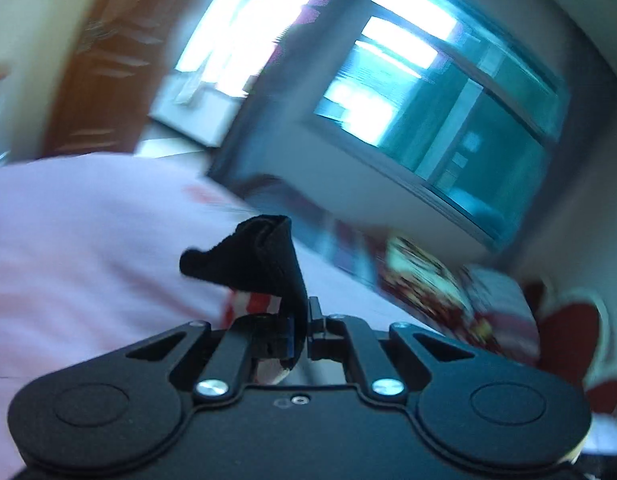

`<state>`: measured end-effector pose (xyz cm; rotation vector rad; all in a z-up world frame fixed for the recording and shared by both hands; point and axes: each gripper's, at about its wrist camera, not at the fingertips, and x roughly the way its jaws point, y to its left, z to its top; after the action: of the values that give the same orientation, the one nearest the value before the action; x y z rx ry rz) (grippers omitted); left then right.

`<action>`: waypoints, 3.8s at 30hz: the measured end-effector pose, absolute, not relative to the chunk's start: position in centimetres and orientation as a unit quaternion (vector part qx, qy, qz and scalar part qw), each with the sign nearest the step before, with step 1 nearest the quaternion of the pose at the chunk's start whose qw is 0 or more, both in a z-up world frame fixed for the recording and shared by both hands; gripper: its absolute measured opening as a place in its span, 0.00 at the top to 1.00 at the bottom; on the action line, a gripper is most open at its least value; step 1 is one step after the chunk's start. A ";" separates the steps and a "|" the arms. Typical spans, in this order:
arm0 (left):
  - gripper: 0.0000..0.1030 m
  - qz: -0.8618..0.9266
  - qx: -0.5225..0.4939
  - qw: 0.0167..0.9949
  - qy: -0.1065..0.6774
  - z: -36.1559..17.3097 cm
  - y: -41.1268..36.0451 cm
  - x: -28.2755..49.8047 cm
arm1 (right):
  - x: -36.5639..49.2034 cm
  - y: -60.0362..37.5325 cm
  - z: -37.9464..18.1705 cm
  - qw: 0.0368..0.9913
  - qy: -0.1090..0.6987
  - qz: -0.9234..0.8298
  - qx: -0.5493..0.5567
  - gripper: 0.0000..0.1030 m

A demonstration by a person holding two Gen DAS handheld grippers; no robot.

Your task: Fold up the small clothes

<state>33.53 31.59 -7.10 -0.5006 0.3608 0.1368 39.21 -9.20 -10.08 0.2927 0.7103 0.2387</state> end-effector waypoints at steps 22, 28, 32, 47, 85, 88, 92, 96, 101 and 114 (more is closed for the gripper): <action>0.92 -0.145 -0.035 0.926 0.347 -13.8 1.8 43.8 | 36.5 -22.6 -10.3 0.913 0.339 0.078 0.212 0.88; 0.28 -0.210 0.024 0.916 0.340 -13.9 -0.7 41.5 | 36.7 -23.7 -9.9 0.911 0.313 0.082 0.255 0.10; 0.38 -0.141 -0.014 0.940 0.311 -12.6 5.9 37.2 | 37.7 -22.1 -9.7 0.902 0.326 0.133 0.251 0.37; 0.51 0.011 -0.055 0.950 0.307 -14.7 21.0 36.0 | 40.9 -16.5 -13.2 0.854 0.382 0.153 0.319 0.49; 0.51 -0.021 -0.002 0.941 0.337 -16.0 20.8 37.4 | 40.2 -18.8 -13.5 0.908 0.354 0.092 0.204 0.87; 0.46 -0.017 -0.019 0.953 0.302 -13.7 22.0 34.8 | 38.8 -19.9 -11.5 0.923 0.326 0.065 0.196 0.87; 0.45 -0.047 -0.042 0.959 0.275 -11.0 20.4 36.2 | 39.5 -17.6 -9.7 0.929 0.308 0.116 0.167 0.87; 0.45 -0.094 -0.017 0.953 0.288 -12.2 15.4 40.3 | 41.7 -12.7 -10.0 0.927 0.312 0.166 0.126 0.87; 0.44 -0.110 0.011 0.935 0.336 -16.1 13.8 41.5 | 44.1 -11.0 -13.3 0.915 0.370 0.142 0.081 0.88; 0.40 -0.108 -0.027 0.929 0.353 -14.4 17.9 51.7 | 48.4 -6.0 -12.9 0.921 0.337 0.178 0.084 0.87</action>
<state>51.67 17.92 -14.41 -0.0552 0.7230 -0.2212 48.38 -6.04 -12.93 0.1717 0.6919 0.3661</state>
